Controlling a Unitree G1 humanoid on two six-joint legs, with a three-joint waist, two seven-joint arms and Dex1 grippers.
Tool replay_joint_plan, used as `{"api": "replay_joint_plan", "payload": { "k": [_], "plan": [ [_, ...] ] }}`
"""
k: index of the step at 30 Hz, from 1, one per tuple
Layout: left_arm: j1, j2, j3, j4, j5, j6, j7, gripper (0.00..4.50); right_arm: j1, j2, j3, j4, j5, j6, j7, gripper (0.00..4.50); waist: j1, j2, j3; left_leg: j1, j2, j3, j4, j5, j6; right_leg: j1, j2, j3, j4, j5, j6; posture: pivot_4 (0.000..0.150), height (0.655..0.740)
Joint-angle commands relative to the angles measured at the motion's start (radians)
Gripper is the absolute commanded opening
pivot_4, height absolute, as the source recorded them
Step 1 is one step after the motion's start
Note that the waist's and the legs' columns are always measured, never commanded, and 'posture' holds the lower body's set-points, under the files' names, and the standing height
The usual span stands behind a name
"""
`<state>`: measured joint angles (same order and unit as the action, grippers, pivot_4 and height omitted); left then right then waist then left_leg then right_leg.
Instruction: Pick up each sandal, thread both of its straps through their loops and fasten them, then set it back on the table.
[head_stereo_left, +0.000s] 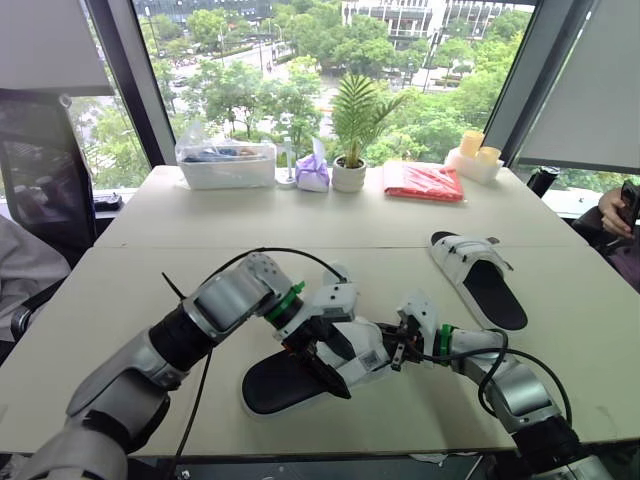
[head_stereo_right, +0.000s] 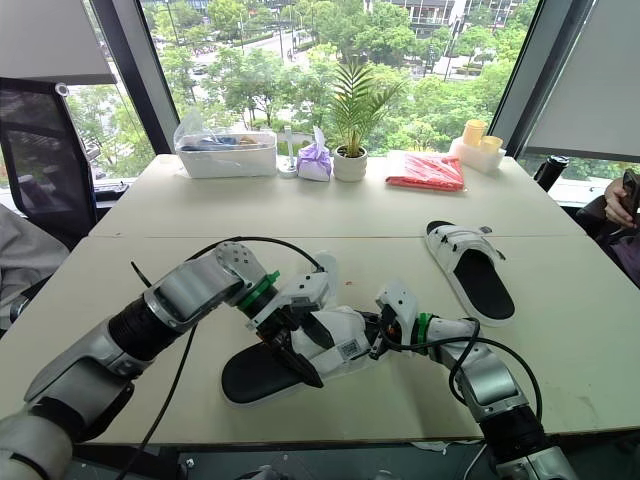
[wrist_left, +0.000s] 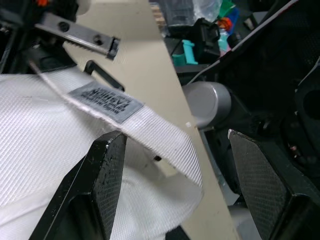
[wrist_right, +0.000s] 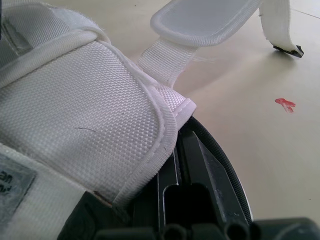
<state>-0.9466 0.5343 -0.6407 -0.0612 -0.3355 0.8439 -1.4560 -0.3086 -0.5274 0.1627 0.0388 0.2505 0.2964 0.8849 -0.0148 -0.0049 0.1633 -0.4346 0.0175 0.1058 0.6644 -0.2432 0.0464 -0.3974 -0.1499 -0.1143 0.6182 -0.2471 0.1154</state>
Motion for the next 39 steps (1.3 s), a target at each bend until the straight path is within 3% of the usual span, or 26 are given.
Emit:
{"api": "replay_joint_plan", "payload": {
  "k": [1,2,7,8,17,21,24,28,31,34,39],
  "plan": [
    [0.005,-0.019,-0.003,-0.015,0.01,-0.009,0.016,2.82,0.032,0.011,0.039,0.066,-0.053,0.031,-0.022,0.0,0.0,0.0,0.0,0.0,0.0,0.0,0.0,0.0,0.0,0.0,0.0,0.0,0.0,0.0,0.0,0.15,0.74],
    [0.005,-0.025,-0.004,-0.01,0.014,-0.013,0.021,2.61,0.033,0.011,0.039,0.065,-0.053,0.031,-0.023,0.0,0.0,0.0,0.0,0.0,0.0,0.0,0.0,0.0,0.0,0.0,0.0,0.0,0.0,0.0,0.0,0.15,0.74],
    [0.007,-0.056,0.026,0.019,0.025,-0.03,0.064,0.2,0.039,0.011,0.037,0.059,-0.052,0.034,-0.027,0.0,0.0,0.0,0.0,0.0,0.0,0.0,0.0,0.0,0.0,0.0,0.0,0.0,0.0,0.0,0.0,0.15,0.74],
    [0.007,-0.063,0.038,0.022,0.023,-0.029,0.077,0.03,0.041,0.01,0.036,0.058,-0.052,0.034,-0.027,0.0,0.0,0.0,0.0,0.0,0.0,0.0,0.0,0.0,0.0,0.0,0.0,0.0,0.0,0.0,0.0,0.15,0.74],
    [-0.063,-0.056,0.297,-0.016,-0.068,-0.001,0.184,0.03,0.057,0.006,0.032,0.051,-0.052,0.037,-0.029,0.0,0.001,0.0,0.0,0.0,0.0,0.0,0.0,0.0,0.0,0.0,0.0,0.0,0.0,0.0,0.0,0.15,0.74],
    [-0.042,-0.05,0.359,-0.002,-0.022,-0.112,0.262,0.03,0.058,0.008,0.035,0.055,-0.054,0.034,-0.029,0.0,0.002,0.0,0.0,0.0,0.0,-0.001,0.0,0.0,0.0,0.001,0.0,0.0,-0.001,0.0,0.001,0.15,0.74],
    [0.002,-0.021,0.303,0.062,0.187,-0.438,0.381,0.03,0.052,0.01,0.037,0.062,-0.054,0.032,-0.026,0.0,0.002,0.0,0.0,0.0,0.0,0.0,0.0,0.0,0.0,0.001,0.0,0.0,0.0,0.001,0.002,0.15,0.74],
    [0.013,0.053,0.181,0.248,0.564,-1.135,0.622,0.03,0.043,0.01,0.04,0.071,-0.056,0.028,-0.022,0.0,0.003,0.0,0.0,0.0,0.0,0.0,-0.001,-0.001,-0.002,0.0,0.0,0.0,-0.001,0.002,0.001,0.15,0.74],
    [-0.049,0.13,0.102,0.386,0.922,-1.521,0.979,0.03,0.037,0.01,0.04,0.075,-0.056,0.027,-0.02,0.0,0.003,0.0,0.0,0.0,0.0,0.001,-0.001,-0.002,-0.003,0.0,-0.002,0.0,-0.002,0.002,-0.001,0.15,0.74],
    [-0.093,0.16,0.076,0.456,1.151,-1.667,1.269,0.03,0.039,0.008,0.04,0.075,-0.055,0.027,-0.019,0.0,0.004,0.0,0.0,0.0,0.0,0.001,-0.002,-0.002,-0.003,-0.002,-0.002,0.0,-0.002,0.004,0.001,0.15,0.74],
    [-0.111,0.133,0.111,0.507,1.248,-1.705,1.473,0.03,0.043,0.006,0.039,0.072,-0.054,0.029,-0.018,0.0,0.004,0.0,0.0,-0.001,0.0,0.001,-0.002,-0.002,-0.003,-0.004,-0.001,0.0,-0.002,0.004,0.002,0.15,0.74]
  ]
}}
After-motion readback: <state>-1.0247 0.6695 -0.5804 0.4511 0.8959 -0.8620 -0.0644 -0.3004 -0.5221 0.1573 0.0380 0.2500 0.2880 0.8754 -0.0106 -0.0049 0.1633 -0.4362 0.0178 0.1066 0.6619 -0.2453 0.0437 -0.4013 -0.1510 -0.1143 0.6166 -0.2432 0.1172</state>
